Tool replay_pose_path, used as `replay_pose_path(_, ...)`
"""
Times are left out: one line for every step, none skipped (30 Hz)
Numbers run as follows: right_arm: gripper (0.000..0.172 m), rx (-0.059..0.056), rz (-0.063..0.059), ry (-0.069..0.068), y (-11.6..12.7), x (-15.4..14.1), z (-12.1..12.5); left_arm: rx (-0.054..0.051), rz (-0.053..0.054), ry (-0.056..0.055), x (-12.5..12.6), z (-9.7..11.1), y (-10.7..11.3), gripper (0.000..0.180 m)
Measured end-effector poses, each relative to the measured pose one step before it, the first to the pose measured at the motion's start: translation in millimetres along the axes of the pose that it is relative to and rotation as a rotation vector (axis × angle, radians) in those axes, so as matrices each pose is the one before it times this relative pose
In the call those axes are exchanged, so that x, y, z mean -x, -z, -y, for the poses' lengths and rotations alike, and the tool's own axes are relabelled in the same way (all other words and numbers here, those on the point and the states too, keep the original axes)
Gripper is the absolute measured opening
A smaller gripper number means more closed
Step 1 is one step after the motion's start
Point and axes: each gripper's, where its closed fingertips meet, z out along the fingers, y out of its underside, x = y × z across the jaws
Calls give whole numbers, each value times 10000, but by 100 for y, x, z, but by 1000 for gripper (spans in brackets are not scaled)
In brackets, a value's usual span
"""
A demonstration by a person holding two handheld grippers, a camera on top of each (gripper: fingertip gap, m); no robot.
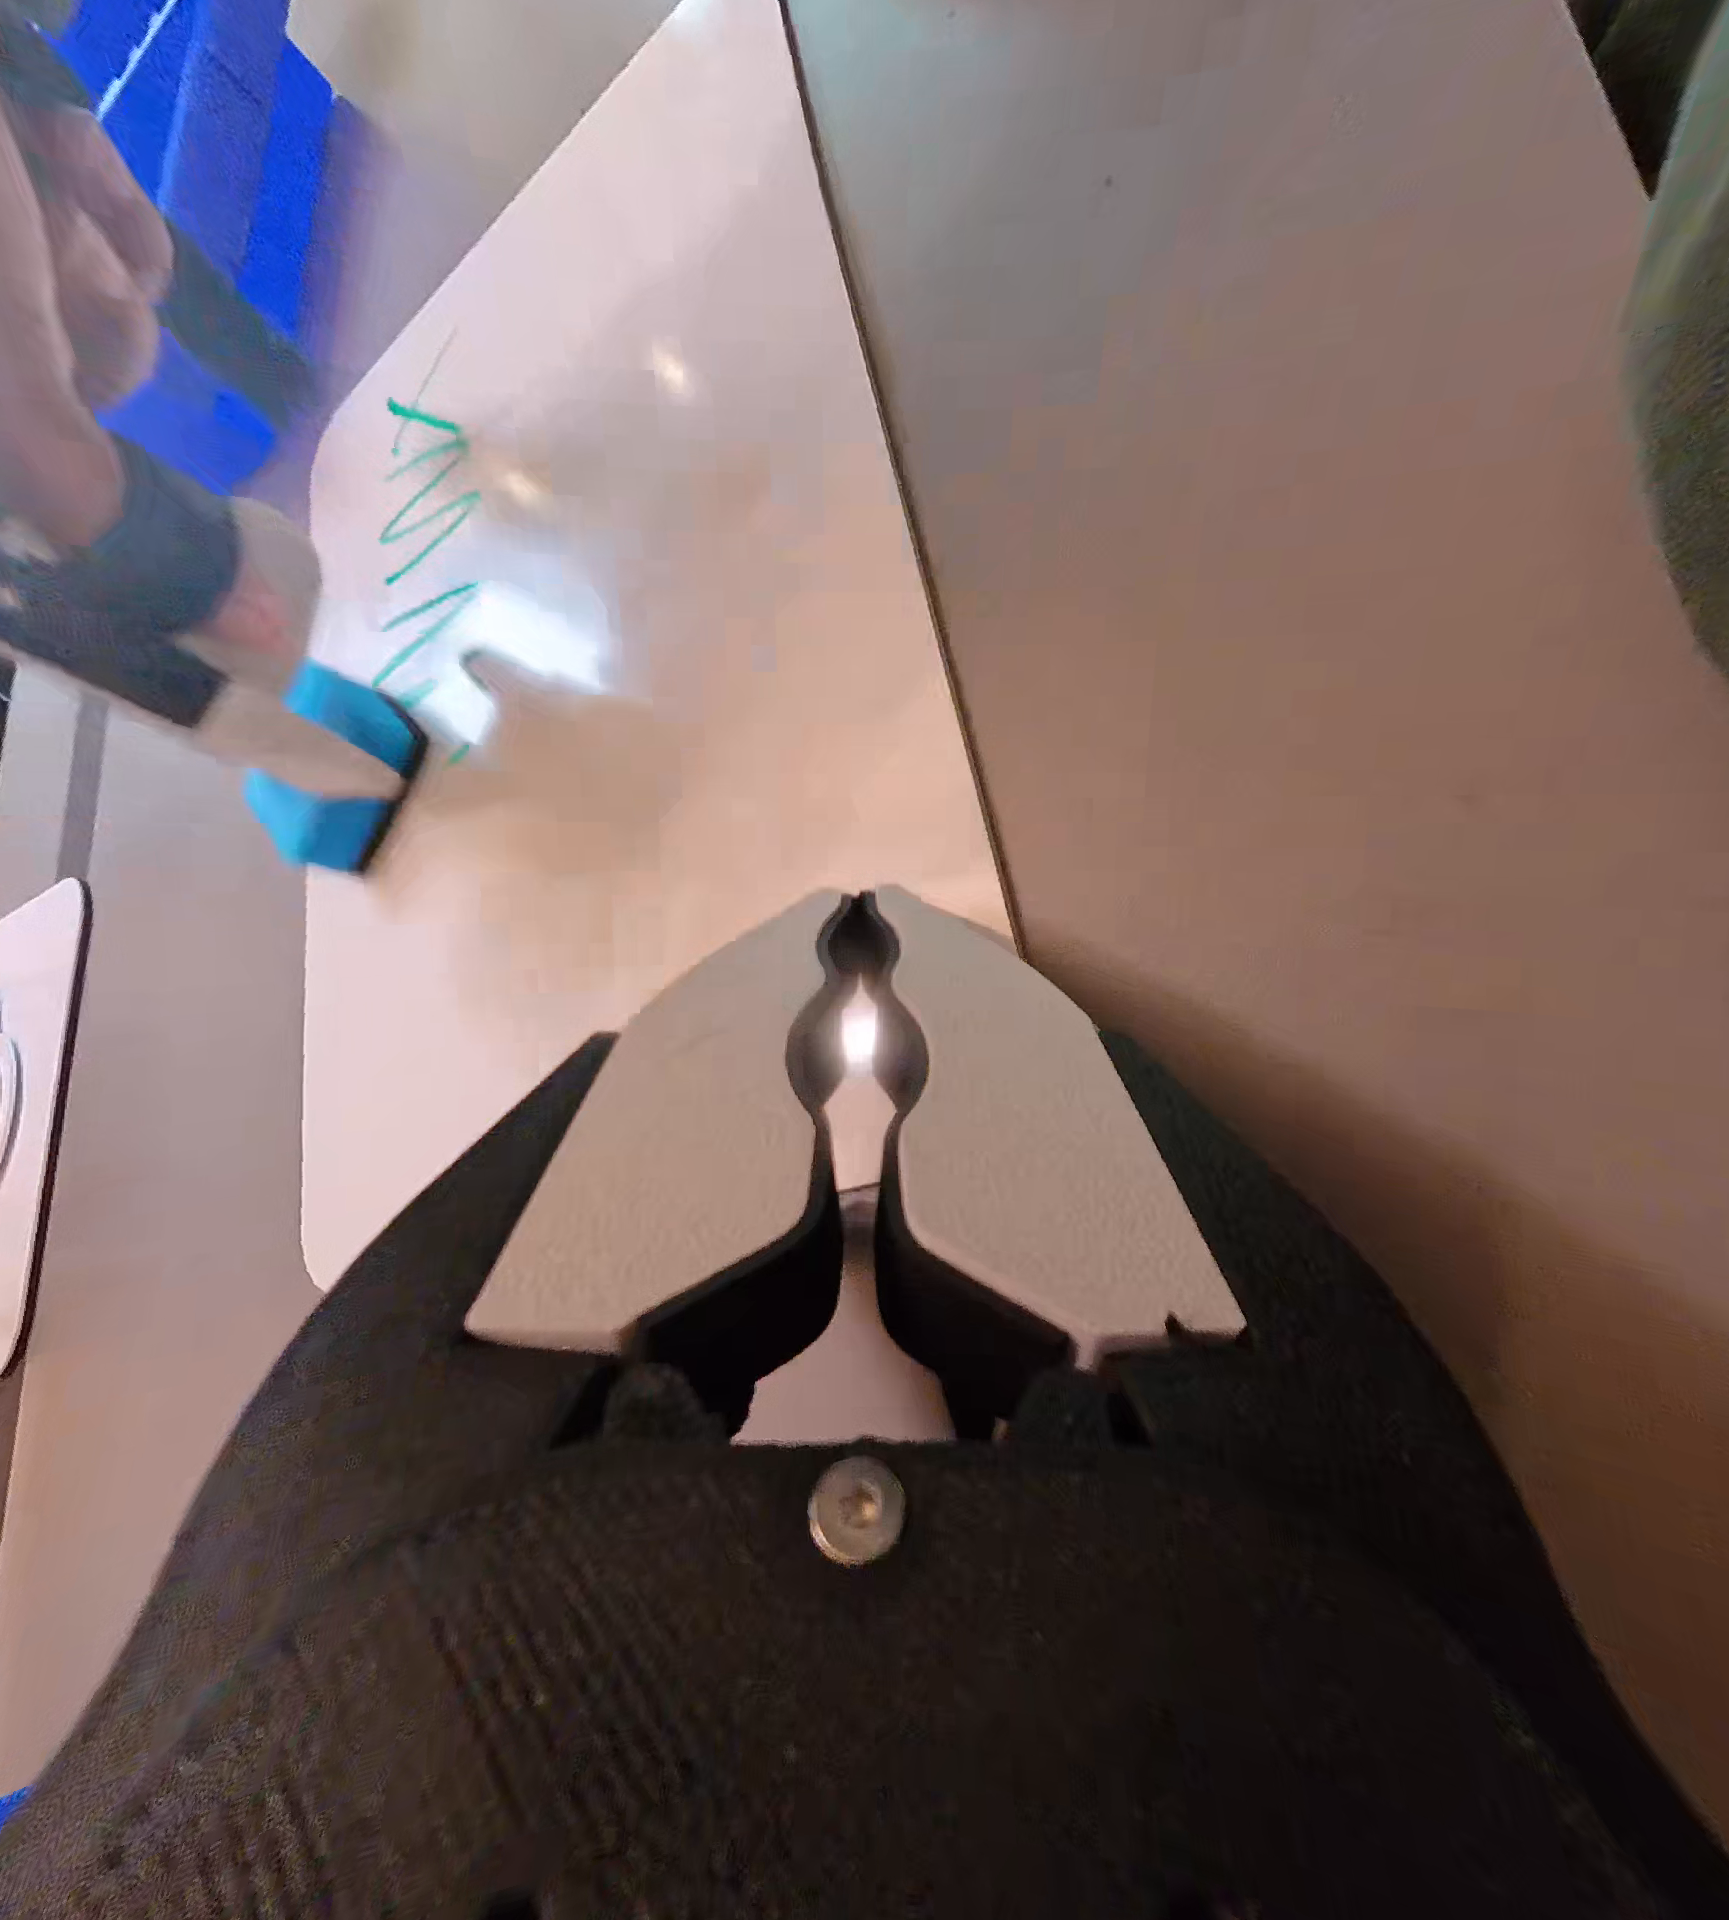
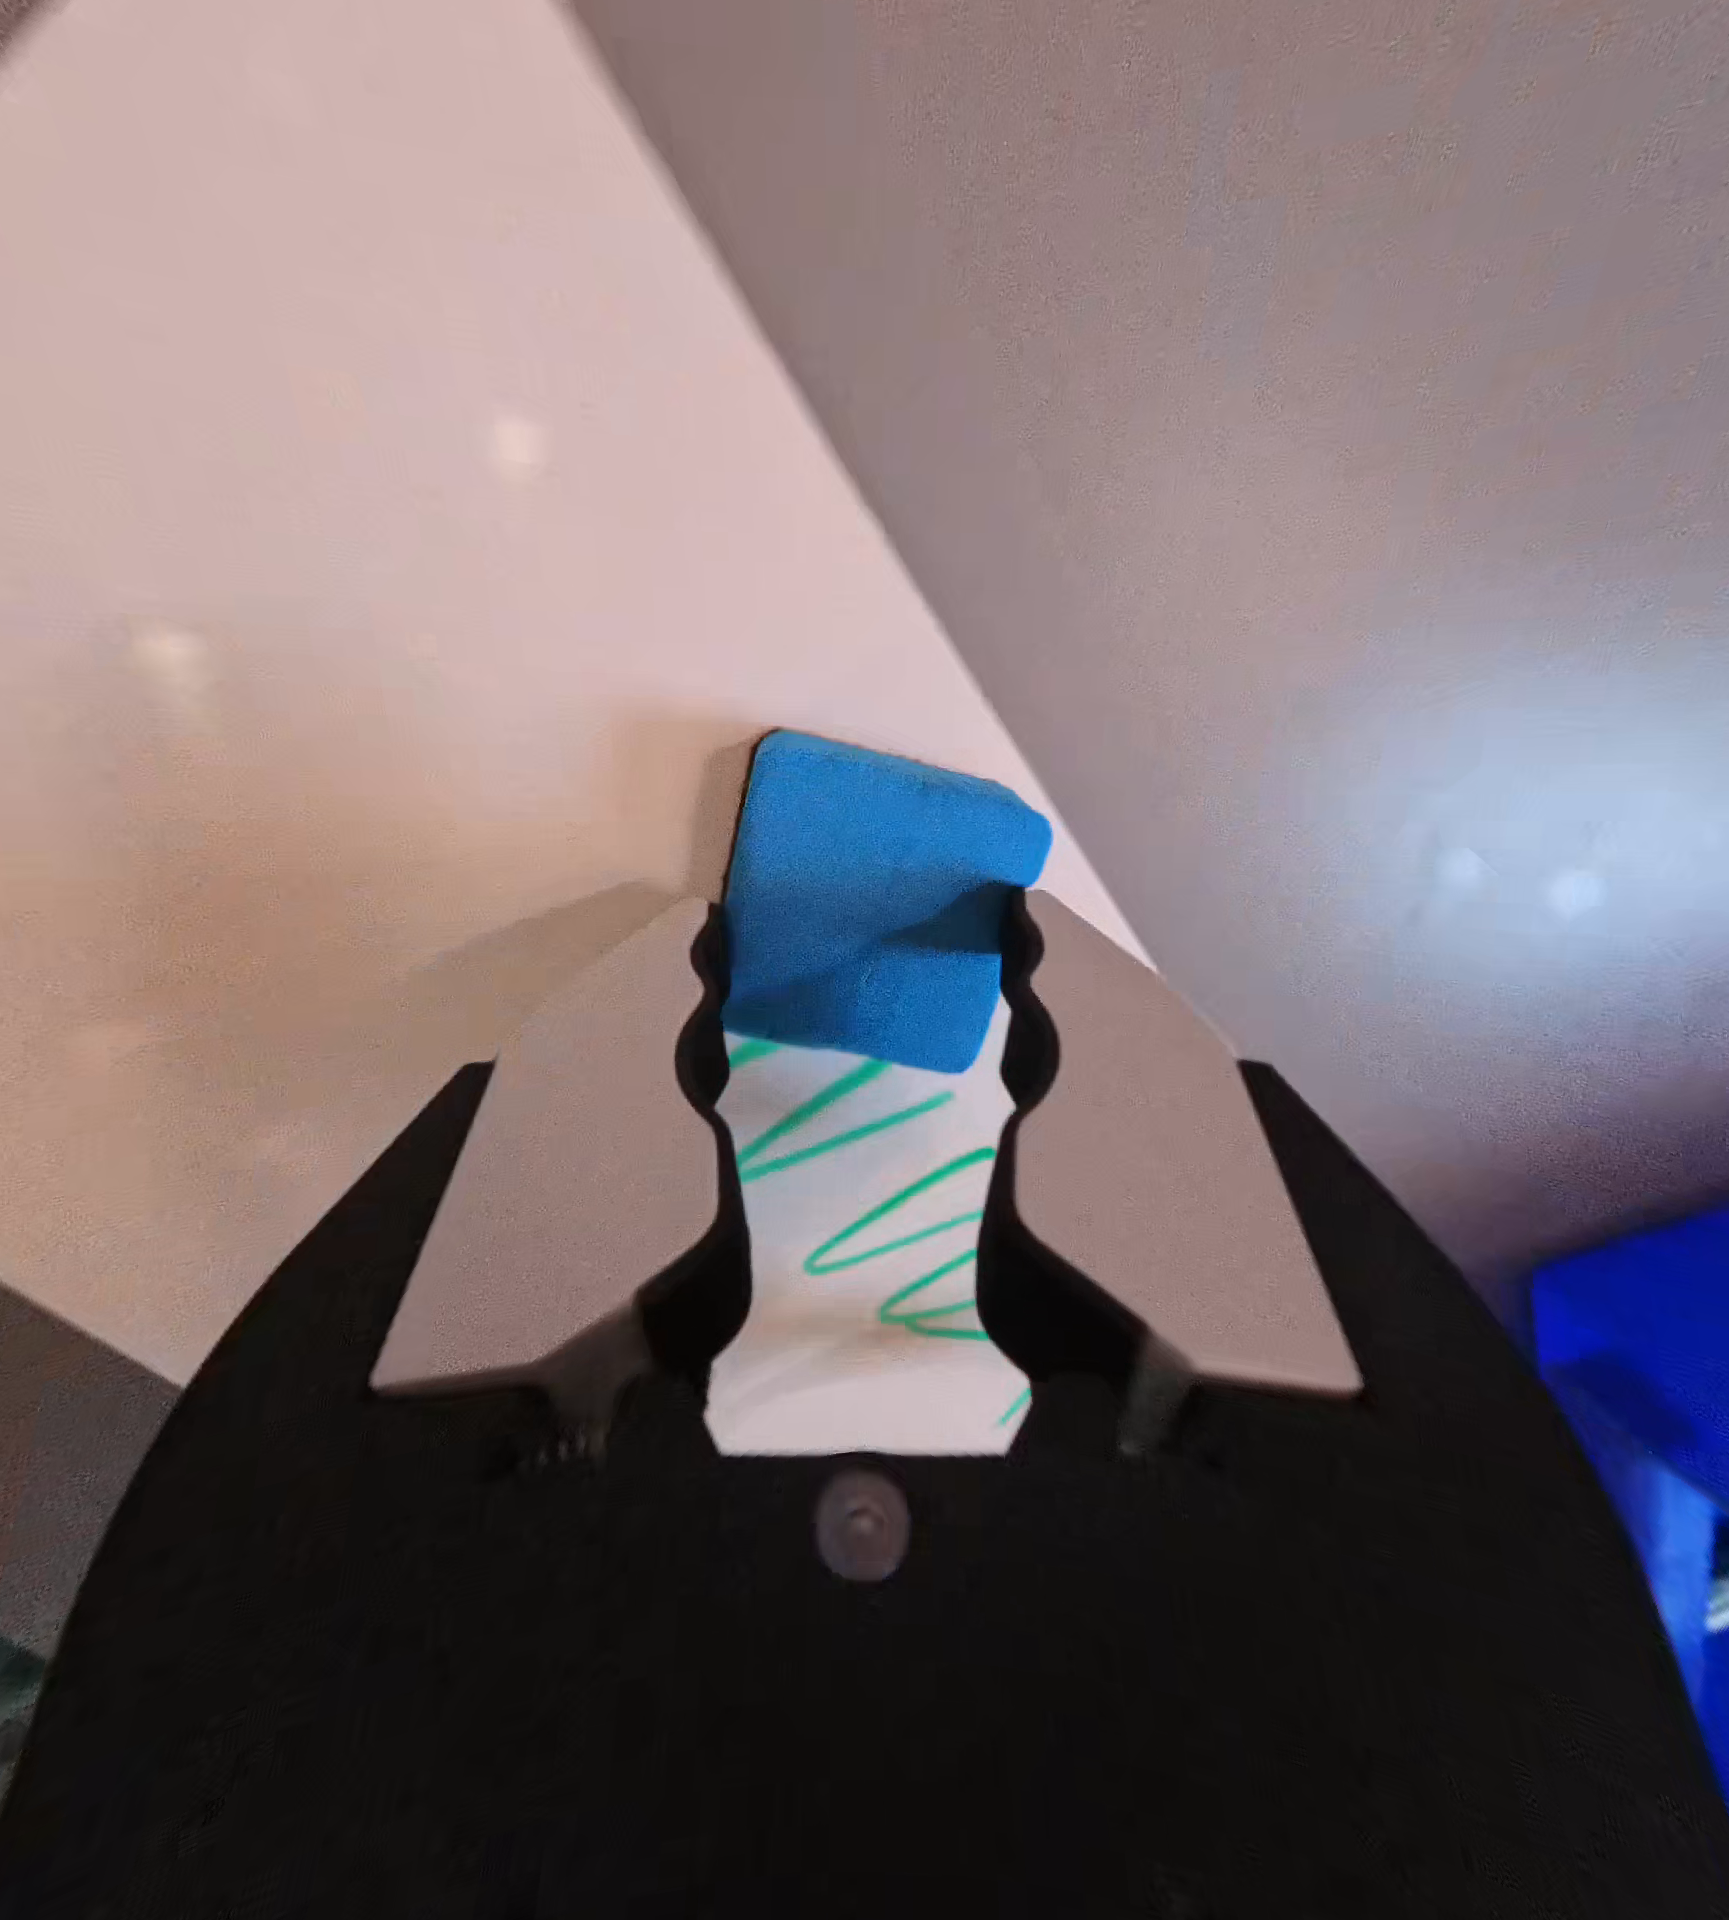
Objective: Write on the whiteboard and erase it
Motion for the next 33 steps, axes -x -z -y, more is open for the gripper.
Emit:
replay_pose_path(51, 65, 83, -291, 69, -465, -474, 6, -17, 49, 19, -9, -10, 2)
replay_pose_path(51, 63, 67, 1034, 117, 2528, 245, -12, -21, 31, 23, 2, -24, 1)
replay_pose_path(51, -185, 482, 1149, 127, 4459, 1424, -32, -46, 47, 25, 26, -24, 1)
replay_pose_path(51, -208, 219, 1265, -109, 3874, 1737, -30, -35, 47, 18, 21, -35, 1)
replay_pose_path(51, 67, -239, 855, -66, 1084, 701, 3, -2, 6, -13, 41, -20, 1)
replay_pose_path(51, 22, 195, -617, 50, -1203, -881, 28, 43, -51, -25, 2, -2, 1)
replay_pose_path(51, 175, -445, -1372, 205, -3987, -2604, 28, 37, -48, -35, -21, 38, 1)
replay_pose_path(51, 193, -357, -1580, 173, -4635, -3152, 6, 14, 2, -33, -21, 42, 1)
replay_pose_path(51, 134, -82, -1408, 111, -3662, -2587, 13, 10, 12, 20, -20, 15, 2)
replay_pose_path(51, -4, 94, -459, 166, -1147, -1366, 7, -8, -8, 16, 24, -27, 2)
replay_pose_path(51, -33, -39, 471, 96, 1350, -262, -25, -32, 19, -9, 54, -44, 2)
replay_pose_path(51, -164, 255, 956, 80, 3280, 904, -39, -63, 42, -46, 82, -46, 2)
replay_pose_path(51, -294, 334, 951, -82, 3652, 1741, 1, -32, 47, -14, 47, -29, 2)
replay_pose_path(51, -142, 73, 900, -189, 2549, 1435, 34, 39, -21, -18, 32, -12, 1)
replay_pose_path(51, 33, -105, 483, -32, 475, 292, 3, 23, -59, -100, 57, 19, 1)
replay_pose_path(51, -111, 85, -771, 79, -1358, -856, -4, 17, -30, -70, 27, 21, 2)
replay_pose_path(51, 159, -490, -1137, 318, -3500, -2259, -9, -2, 3, -16, -2, 16, 2)
replay_pose_path(51, 285, -320, -1285, 311, -3693, -2712, -1, -4, 2, 10, -2, -11, 2)
replay_pose_path(51, 136, -130, -1041, 164, -2723, -1927, 2, 14, -26, 22, 23, -27, 2)
replay_pose_path(51, 15, -22, -317, 103, -639, -703, -12, -20, -7, -21, 38, -31, 2)
replay_pose_path(51, 64, -146, 587, 42, 1270, 219, -4, -14, 14, -7, 8, -8, 2)
replay_pose_path(51, -206, 400, 822, 64, 3248, 1327, -4, -3, 11, 4, 2, 3, 2)
replay_pose_path(51, -232, 324, 981, -58, 3480, 1610, 5, -6, 28, 7, 1, 0, 2)
replay_pose_path(51, -74, 45, 912, -86, 2287, 997, 5, 5, 6, -6, -4, -8, 2)
replay_pose_path(51, -65, 25, 95, 64, 305, -118, -1, 7, 6, -4, 2, 5, 2)
replay_pose_path(51, -65, 21, -975, 189, -1668, -1390, -3, 15, -9, -1, -5, -4, 2)
replay_pose_path(51, 239, -566, -1134, 419, -3725, -2623, 3, 14, -18, -4, -11, 6, 2)
replay_pose_path(52, 161, -231, -1384, 272, -3715, -2612, -2, 12, -14, 7, 14, -14, 2)
replay_pose_path(51, -79, -11, -1042, 131, -2518, -1462, -15, -8, 8, 8, 15, -27, 2)
replay_pose_path(51, -88, 5, -144, 68, -342, -332, -22, -38, 43, 2, 5, -12, 1)
replay_pose_path(51, 74, -134, 744, -36, 1449, 365, -18, -19, 36, 11, -3, -5, 1)
replay_pose_path(51, -149, 500, 865, -22, 3282, 1268, -2, -3, -1, 5, 1, -7, 2)
replay_pose_path(51, -104, 518, 907, -93, 3426, 1302, -7, -10, 32, 15, -8, -14, 2)
